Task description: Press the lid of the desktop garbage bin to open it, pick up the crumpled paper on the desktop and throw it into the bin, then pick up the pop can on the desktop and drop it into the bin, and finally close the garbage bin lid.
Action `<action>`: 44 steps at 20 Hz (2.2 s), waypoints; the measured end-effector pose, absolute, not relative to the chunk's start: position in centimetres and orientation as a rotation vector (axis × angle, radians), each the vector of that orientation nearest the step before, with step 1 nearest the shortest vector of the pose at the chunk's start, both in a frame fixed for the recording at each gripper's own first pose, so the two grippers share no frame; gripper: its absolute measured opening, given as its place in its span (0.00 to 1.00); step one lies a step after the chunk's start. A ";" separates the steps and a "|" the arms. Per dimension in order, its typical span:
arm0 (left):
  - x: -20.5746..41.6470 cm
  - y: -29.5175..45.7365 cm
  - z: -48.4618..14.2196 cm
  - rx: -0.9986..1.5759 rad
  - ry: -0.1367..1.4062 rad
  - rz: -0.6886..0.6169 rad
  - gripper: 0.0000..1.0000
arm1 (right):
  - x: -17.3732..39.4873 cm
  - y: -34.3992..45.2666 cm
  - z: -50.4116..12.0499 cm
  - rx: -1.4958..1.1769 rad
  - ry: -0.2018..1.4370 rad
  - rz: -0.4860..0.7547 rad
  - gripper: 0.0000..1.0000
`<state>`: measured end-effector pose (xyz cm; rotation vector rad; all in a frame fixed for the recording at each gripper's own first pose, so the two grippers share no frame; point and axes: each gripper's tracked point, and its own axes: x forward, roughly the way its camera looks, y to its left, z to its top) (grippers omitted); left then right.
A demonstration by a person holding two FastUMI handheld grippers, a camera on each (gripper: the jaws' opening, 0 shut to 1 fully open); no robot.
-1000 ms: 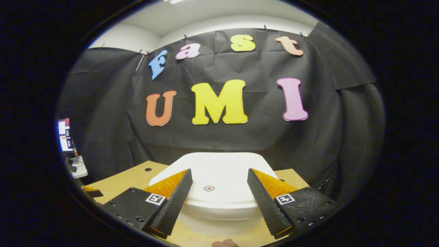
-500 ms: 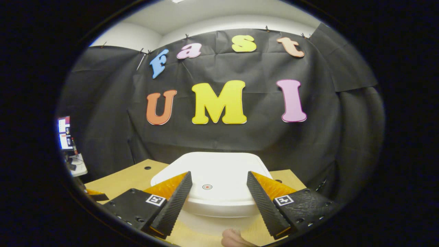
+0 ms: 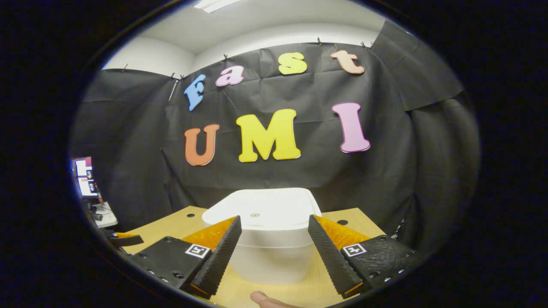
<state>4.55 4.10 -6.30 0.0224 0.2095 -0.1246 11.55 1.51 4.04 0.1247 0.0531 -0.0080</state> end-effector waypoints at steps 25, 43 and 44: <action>2.0 0.6 -3.1 -0.001 0.108 -0.164 0.99 | 2.8 -4.2 -2.5 -0.072 -0.028 -0.117 0.96; 1.9 0.1 -3.4 0.002 0.107 -0.168 0.99 | 3.2 -3.8 -3.8 -0.108 0.004 -0.113 0.97; 1.9 0.2 -3.4 0.003 0.107 -0.166 0.99 | 3.1 -3.7 -3.8 -0.104 0.002 -0.112 0.95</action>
